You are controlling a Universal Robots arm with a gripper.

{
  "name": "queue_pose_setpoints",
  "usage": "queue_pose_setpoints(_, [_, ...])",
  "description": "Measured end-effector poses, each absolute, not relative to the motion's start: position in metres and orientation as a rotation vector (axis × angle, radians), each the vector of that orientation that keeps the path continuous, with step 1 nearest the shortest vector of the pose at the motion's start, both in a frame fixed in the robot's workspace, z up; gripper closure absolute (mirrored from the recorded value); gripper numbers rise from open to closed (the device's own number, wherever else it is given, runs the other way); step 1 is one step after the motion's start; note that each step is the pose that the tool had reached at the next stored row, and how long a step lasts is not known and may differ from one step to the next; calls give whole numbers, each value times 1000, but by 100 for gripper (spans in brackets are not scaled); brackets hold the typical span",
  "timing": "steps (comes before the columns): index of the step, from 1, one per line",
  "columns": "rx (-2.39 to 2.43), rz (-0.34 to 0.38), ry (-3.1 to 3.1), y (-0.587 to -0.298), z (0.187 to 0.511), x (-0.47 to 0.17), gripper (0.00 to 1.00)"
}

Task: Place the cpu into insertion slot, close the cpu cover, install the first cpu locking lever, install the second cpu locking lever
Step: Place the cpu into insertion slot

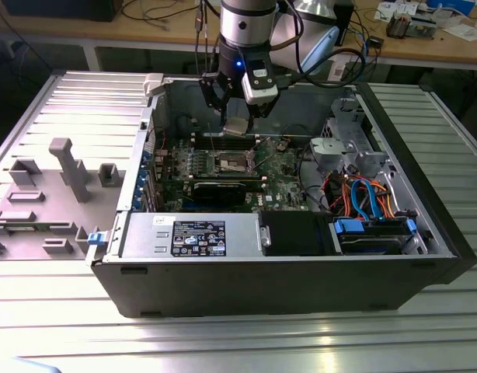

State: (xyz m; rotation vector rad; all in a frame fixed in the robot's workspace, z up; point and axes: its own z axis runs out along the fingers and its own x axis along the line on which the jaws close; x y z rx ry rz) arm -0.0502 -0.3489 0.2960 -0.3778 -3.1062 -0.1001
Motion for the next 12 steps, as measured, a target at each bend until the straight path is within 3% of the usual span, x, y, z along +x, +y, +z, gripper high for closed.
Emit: queue_pose_setpoints(12, [-400,-100,-3104,-349,296,-50,45])
